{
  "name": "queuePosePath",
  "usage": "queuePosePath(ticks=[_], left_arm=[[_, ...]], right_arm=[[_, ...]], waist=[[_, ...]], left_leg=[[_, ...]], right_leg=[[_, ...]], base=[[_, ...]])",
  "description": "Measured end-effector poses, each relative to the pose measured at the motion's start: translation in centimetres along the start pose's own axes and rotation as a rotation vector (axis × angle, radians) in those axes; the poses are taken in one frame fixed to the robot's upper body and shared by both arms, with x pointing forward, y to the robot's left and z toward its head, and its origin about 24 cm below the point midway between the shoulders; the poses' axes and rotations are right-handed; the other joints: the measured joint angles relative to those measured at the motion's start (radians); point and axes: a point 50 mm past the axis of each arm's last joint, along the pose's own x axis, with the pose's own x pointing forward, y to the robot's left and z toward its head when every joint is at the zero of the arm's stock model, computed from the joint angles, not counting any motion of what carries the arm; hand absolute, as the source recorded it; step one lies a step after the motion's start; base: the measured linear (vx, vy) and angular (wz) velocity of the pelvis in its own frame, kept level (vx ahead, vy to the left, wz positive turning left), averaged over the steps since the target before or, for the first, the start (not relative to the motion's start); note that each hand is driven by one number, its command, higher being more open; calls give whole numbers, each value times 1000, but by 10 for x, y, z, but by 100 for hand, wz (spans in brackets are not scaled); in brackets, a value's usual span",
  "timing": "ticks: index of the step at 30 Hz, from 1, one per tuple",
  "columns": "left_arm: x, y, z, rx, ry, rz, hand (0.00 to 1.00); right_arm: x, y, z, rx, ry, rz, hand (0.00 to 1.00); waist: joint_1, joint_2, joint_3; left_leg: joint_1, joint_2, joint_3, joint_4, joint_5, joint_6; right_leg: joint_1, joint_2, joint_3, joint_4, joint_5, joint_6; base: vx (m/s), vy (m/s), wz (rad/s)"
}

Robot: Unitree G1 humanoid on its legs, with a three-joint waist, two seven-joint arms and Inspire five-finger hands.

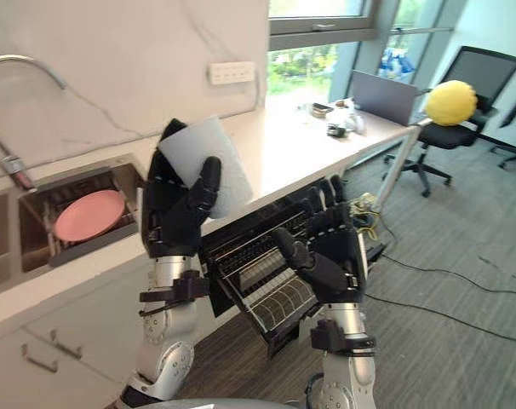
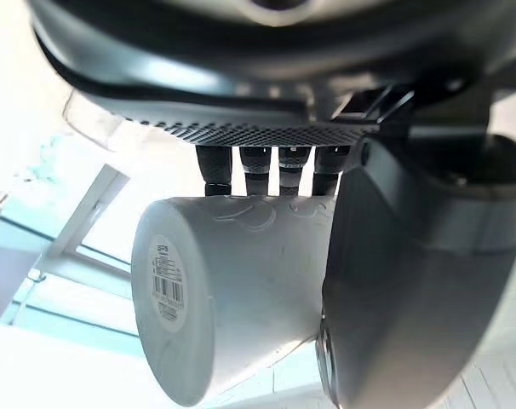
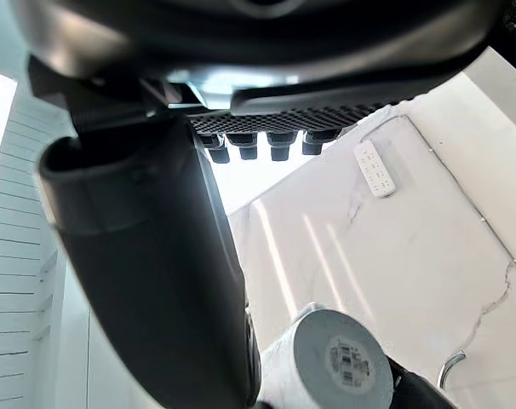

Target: Walk over to the sink, pick up the cup, carry it to the dishwasher, place the cup inside the dishwasher, then close the dishwasher door

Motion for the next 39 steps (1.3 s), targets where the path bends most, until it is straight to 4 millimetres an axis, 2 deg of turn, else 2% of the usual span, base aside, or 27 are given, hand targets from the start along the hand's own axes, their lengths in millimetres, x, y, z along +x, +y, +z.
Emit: queuePosePath(ticks=[3,6,9,10,11,12,13,14,15,16,17,20,24,32,39], left_arm=[[-8,9,-6,56,56,31,0],[-17,12,-13,117,107,43,0],[-22,14,-16,216,122,25,0],[-25,17,-17,272,125,36,0],[-28,18,-19,306,129,55,0],[-29,19,-19,334,124,62,0],[-33,20,-19,386,121,75,0],[-35,22,-20,443,111,83,0],[-36,23,-21,491,96,84,0],[-36,27,-21,573,74,89,0],[-35,27,-21,611,55,90,0],[-26,18,-21,738,-63,68,0],[-19,6,-18,801,-175,27,0],[-25,-9,-15,869,-331,-81,0],[-30,-17,-17,876,-365,-167,0]], right_arm=[[4,-5,3,-14,-14,-21,100],[12,-5,6,-17,-27,-4,100],[19,-2,8,12,-45,23,100],[23,2,7,44,-54,46,100],[26,7,8,64,-64,78,100],[27,8,11,65,-73,99,100],[31,7,13,55,-73,136,100],[33,5,15,58,-66,162,100],[33,3,13,68,-57,168,100],[33,3,8,97,-27,166,100],[32,2,6,107,-11,165,100],[30,0,-5,125,66,153,100],[30,1,-9,151,110,156,100],[31,10,-15,153,150,157,100],[41,18,-18,147,165,151,100]], waist=[[-7,8,8],[-5,12,12],[16,20,26],[26,17,47],[36,24,57],[42,37,62],[54,55,55],[55,77,45],[55,84,40],[41,69,43],[35,65,45],[32,63,46],[31,60,44],[27,41,32],[23,33,27]], left_leg=[[-16,58,-8,10,7,-26],[2,83,-3,-12,16,-40],[24,108,-3,35,0,-49],[-15,142,-21,192,-25,-32],[-109,200,-64,414,-47,-15],[-151,221,-101,488,-56,-12],[-178,196,-153,423,-80,-25],[-164,146,-176,213,-31,-3],[-143,128,-171,157,-16,-28],[-101,86,-152,65,28,-18],[-86,66,-146,19,51,-13],[-68,28,-145,-49,75,-3],[-39,8,-151,-112,98,-1],[-33,-2,-151,-130,99,-1],[-37,-23,-141,-139,105,11]], right_leg=[[47,91,-9,-131,58,-27],[107,144,-16,-246,106,-36],[159,166,5,-303,120,-36],[187,168,20,-321,124,-38],[210,175,29,-334,118,-53],[211,182,34,-337,114,-59],[195,183,57,-335,113,-58],[176,180,75,-328,118,-45],[172,173,86,-324,120,-33],[175,152,91,-326,128,-20],[170,140,94,-329,133,-11],[169,124,91,-343,136,-6],[181,120,82,-356,139,-2],[180,115,81,-357,143,2],[165,97,95,-358,157,16]], base=[[105,-142,-17],[92,-89,-7],[66,-44,-24],[33,-77,-30],[22,-62,-28],[9,50,-38],[39,144,-52],[56,161,-58],[92,78,-34],[124,57,-15],[141,67,0],[75,55,5],[42,23,8],[4,1,1],[-45,24,-5]])
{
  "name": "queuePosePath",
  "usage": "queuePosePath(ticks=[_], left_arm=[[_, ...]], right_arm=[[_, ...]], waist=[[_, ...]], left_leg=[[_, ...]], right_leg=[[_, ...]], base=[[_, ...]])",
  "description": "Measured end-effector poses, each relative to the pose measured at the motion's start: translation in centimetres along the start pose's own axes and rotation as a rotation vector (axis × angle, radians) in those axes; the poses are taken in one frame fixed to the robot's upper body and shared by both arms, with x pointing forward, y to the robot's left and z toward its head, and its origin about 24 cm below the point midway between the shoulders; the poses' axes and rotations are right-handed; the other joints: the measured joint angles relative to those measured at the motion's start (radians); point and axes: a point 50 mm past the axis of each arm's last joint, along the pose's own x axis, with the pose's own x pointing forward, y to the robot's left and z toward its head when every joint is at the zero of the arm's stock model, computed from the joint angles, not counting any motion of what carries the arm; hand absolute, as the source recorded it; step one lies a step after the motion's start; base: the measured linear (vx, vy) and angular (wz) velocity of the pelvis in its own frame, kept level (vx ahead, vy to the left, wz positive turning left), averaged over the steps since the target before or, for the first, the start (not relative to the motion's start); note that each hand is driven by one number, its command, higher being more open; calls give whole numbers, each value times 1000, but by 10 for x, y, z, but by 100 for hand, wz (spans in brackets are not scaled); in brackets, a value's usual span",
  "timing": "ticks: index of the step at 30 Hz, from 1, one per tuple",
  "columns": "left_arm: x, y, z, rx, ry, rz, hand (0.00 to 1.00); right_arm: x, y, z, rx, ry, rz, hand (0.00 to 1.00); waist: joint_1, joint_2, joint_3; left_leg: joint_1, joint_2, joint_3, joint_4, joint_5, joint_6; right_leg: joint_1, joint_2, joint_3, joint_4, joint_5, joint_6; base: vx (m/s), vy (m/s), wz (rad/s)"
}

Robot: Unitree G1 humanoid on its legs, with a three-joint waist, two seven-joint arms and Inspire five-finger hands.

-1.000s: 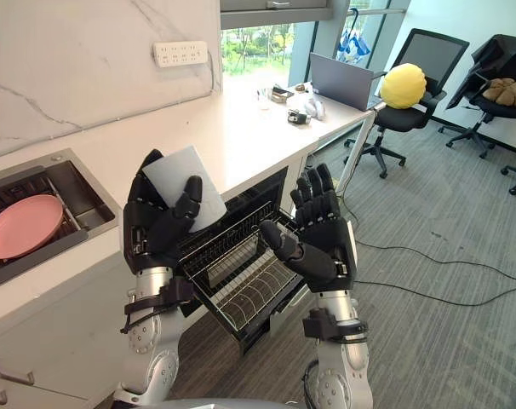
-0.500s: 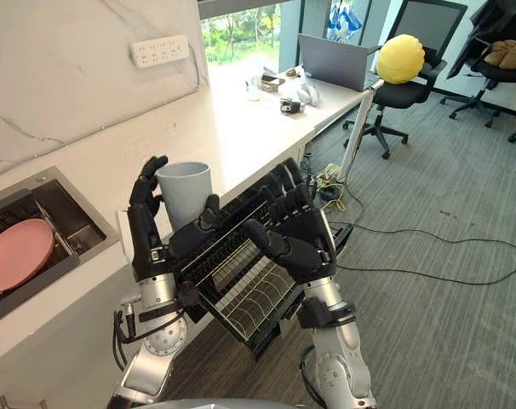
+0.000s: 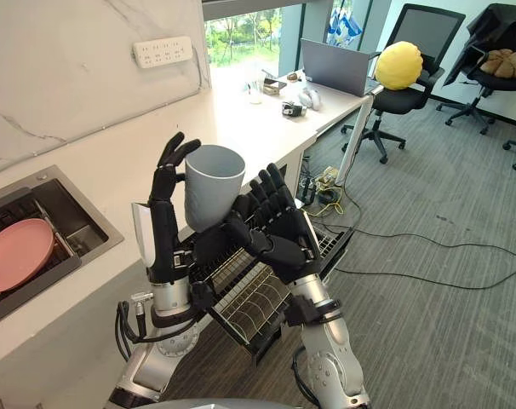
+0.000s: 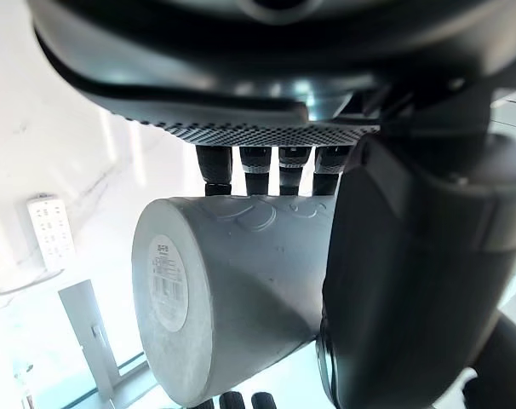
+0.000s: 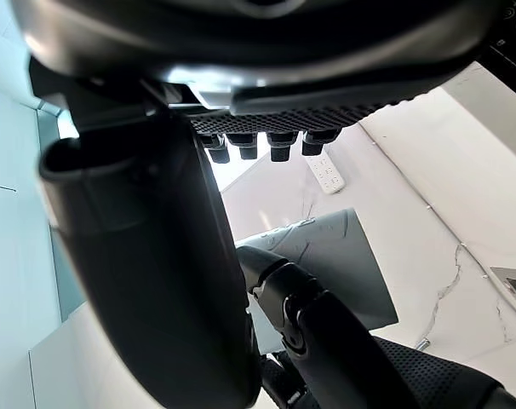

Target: Walk over to the sink, pick up the cup, carry it to the dishwasher, place the cup inside the dishwasher, then close the dishwasher door

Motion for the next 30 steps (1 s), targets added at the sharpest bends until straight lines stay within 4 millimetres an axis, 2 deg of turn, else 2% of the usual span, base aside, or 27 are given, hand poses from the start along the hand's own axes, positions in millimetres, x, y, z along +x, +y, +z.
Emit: queuePosePath(ticks=[12,26,27,30], left_arm=[[-12,-15,-1,-28,14,-139,0],[-16,-12,-1,5,-46,-171,0],[-16,-11,-1,14,-52,-175,0],[-16,-10,-2,18,-53,-178,0]], right_arm=[[14,4,8,-19,-27,22,100],[14,2,-2,0,88,6,100],[14,1,-2,-5,99,12,0],[14,0,-1,-17,111,20,0]], waist=[[0,-4,-3],[-2,-5,-3],[-1,-5,-3],[-2,-5,-3]], left_leg=[[-16,-26,-1,-15,12,23],[-15,-42,-2,-42,24,41],[-16,-42,-2,-42,24,42],[-17,-48,-2,-42,26,44]], right_leg=[[-21,-22,1,-1,22,14],[-27,-37,-1,-9,50,20],[-27,-37,-2,-13,54,20],[-27,-38,-2,-17,57,21]], base=[[-37,13,1],[-4,2,0],[0,0,0],[0,0,0]])
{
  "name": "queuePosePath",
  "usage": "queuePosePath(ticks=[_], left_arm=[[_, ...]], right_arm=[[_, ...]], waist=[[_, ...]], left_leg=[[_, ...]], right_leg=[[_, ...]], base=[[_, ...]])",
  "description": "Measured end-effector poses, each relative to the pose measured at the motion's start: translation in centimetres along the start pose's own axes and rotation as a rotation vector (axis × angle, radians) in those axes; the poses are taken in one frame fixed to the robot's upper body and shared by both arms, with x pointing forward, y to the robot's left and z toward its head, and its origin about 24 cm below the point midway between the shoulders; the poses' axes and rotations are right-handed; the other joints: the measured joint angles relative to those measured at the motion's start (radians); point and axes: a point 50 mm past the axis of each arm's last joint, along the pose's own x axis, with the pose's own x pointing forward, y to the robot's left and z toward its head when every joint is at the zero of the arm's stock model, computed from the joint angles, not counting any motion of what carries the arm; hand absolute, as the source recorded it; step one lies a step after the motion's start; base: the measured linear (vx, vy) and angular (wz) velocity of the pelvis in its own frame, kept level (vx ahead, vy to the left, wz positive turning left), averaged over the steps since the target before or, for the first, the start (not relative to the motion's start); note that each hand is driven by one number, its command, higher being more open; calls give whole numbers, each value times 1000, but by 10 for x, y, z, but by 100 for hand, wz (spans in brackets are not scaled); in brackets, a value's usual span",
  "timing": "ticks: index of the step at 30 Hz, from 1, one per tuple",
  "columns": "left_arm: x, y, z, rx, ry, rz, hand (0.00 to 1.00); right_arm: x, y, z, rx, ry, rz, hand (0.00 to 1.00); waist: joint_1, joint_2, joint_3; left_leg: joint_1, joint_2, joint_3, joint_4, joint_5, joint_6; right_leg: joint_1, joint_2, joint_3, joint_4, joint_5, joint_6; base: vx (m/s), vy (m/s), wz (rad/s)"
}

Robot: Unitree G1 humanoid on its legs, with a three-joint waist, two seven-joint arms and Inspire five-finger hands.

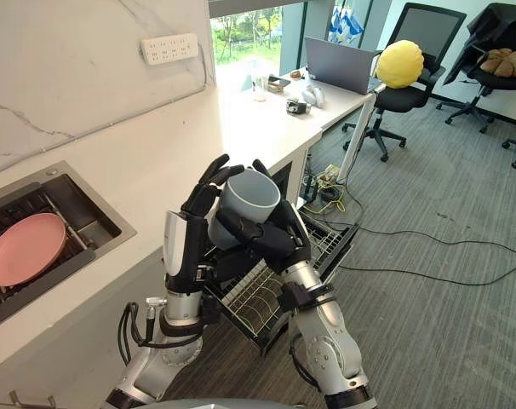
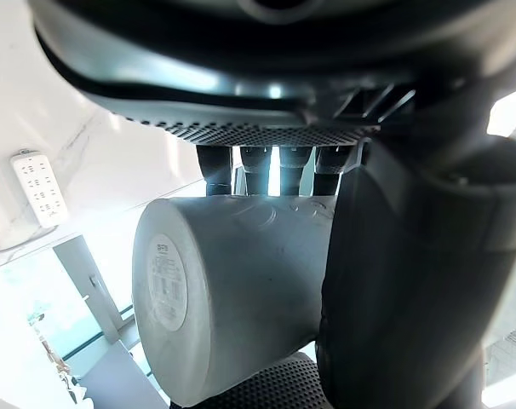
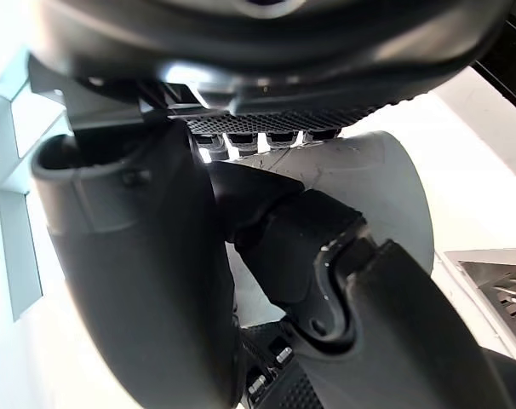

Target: Walk over to the sink, pick up the cup, carry it to the dishwasher, place the cup inside the dishwasher, then close the dishwasher door

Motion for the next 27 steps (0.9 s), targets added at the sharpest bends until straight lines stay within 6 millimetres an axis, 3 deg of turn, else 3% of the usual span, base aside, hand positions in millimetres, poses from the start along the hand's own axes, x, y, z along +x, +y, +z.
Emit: queuePosePath(ticks=[13,14,27], left_arm=[[1,-2,3,-10,-15,-6,0],[1,-2,3,-7,-20,-7,100],[2,-3,12,-99,20,51,100]], right_arm=[[1,-1,1,5,-1,-14,0],[1,-1,1,14,-3,-12,0],[0,2,-5,295,-71,-76,0]], waist=[[-2,0,0],[-2,0,0],[0,0,0]], left_leg=[[4,-8,1,-18,15,4],[5,-9,0,-26,20,4],[14,-12,-10,-53,40,5]], right_leg=[[-1,-4,0,-5,0,0],[-2,-4,0,-6,0,0],[2,-5,-15,-7,-1,0]], base=[[-7,-3,0],[-30,-17,1],[-5,-5,2]])
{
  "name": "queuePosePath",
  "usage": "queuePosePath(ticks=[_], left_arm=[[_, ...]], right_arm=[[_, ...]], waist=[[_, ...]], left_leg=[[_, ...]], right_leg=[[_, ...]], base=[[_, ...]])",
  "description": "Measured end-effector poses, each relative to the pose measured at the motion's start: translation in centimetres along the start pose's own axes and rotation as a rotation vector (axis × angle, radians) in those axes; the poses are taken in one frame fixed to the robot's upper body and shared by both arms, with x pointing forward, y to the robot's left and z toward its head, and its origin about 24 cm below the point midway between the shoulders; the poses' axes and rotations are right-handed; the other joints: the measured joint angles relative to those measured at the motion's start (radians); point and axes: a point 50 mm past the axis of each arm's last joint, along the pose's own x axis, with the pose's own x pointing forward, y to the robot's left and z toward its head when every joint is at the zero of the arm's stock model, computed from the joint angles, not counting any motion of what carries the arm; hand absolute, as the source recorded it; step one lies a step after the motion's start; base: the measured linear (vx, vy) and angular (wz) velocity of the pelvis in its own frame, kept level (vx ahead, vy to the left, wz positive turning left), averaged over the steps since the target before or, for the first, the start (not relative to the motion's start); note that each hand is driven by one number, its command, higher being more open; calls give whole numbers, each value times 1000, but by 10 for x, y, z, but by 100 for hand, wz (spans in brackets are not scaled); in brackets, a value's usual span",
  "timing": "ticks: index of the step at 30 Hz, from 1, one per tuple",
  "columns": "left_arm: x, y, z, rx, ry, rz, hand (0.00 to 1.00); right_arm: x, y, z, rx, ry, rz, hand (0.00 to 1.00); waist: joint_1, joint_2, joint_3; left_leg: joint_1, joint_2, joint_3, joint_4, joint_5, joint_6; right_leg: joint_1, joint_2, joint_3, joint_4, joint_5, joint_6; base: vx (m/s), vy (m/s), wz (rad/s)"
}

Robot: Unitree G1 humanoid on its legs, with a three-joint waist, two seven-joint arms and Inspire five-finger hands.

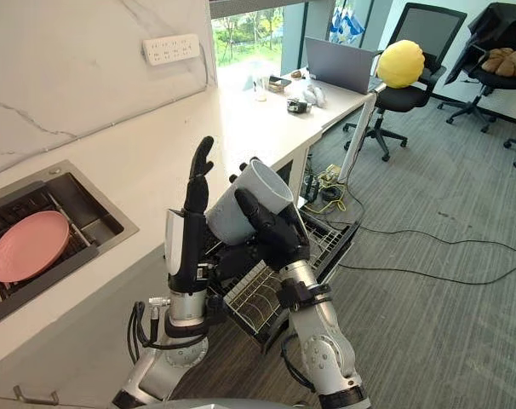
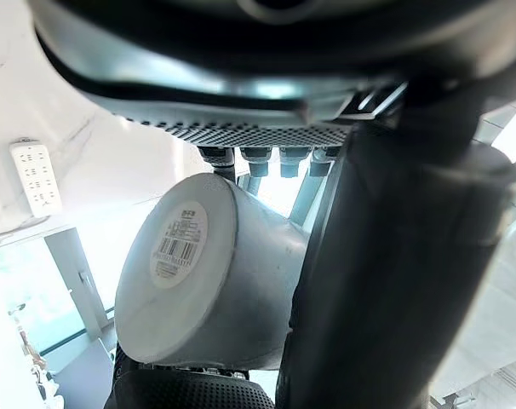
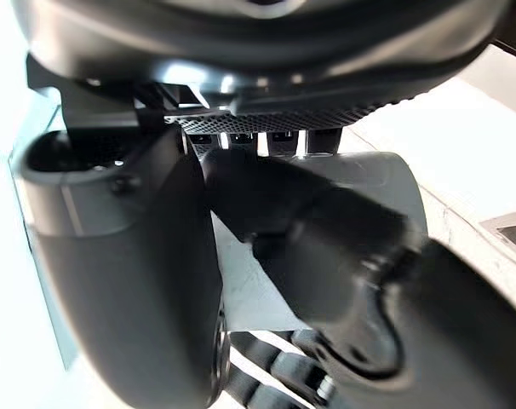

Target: Walk over to the sink, pick up the cup, carry it to the dishwasher, place the cup inside the dishwasher, then close the dishwasher door

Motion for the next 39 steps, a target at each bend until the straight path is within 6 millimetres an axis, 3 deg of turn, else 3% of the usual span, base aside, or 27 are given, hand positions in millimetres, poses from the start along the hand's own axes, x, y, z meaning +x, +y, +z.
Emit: queuePosePath(ticks=[11,16,20,23,27,30,32,39], left_arm=[[-9,6,-4,-30,100,57,100],[-14,9,-6,-58,154,58,100],[-18,23,-18,-118,283,159,100],[-33,32,-37,-168,449,180,100],[-96,38,-78,-180,861,144,100],[-100,45,-84,-212,881,136,100],[-104,49,-92,-209,891,91,100],[-95,53,-100,-209,840,-19,100]], right_arm=[[-4,-6,-4,328,-120,-83,0],[-13,-19,3,345,-201,-173,0],[-25,-35,16,318,-283,-264,0],[-34,-51,24,269,-324,-355,0],[-45,-70,29,32,-259,-478,0],[-50,-83,26,-157,-138,-533,0],[-49,-102,20,-326,25,-580,0],[-48,-154,26,-616,333,-718,0]], waist=[[2,1,-1],[5,1,-8],[6,1,-10],[9,2,-20],[21,0,-35],[29,0,-44],[30,-3,-54],[55,10,-46]], left_leg=[[6,1,-18,-6,8,-5],[2,3,-30,-6,12,-6],[-2,3,-35,-6,14,-5],[-6,3,-43,-6,15,-5],[-12,3,-58,-6,18,-6],[-14,1,-78,-7,19,-7],[-13,-1,-96,-7,23,-9],[-48,-9,-146,-7,38,-9]], right_leg=[[21,-1,-28,-8,-7,6],[25,0,-41,-9,-10,6],[25,0,-48,-10,-10,6],[27,0,-58,-12,-10,6],[32,0,-75,-18,-12,7],[38,-2,-92,-19,-16,8],[53,-1,-111,-28,-16,9],[50,1,-155,-41,-15,11]], base=[[-24,-13,5],[-5,-14,7],[-4,-14,5],[-3,-15,9],[-11,-16,11],[-26,-16,19],[-33,-15,24],[-20,-11,21]])
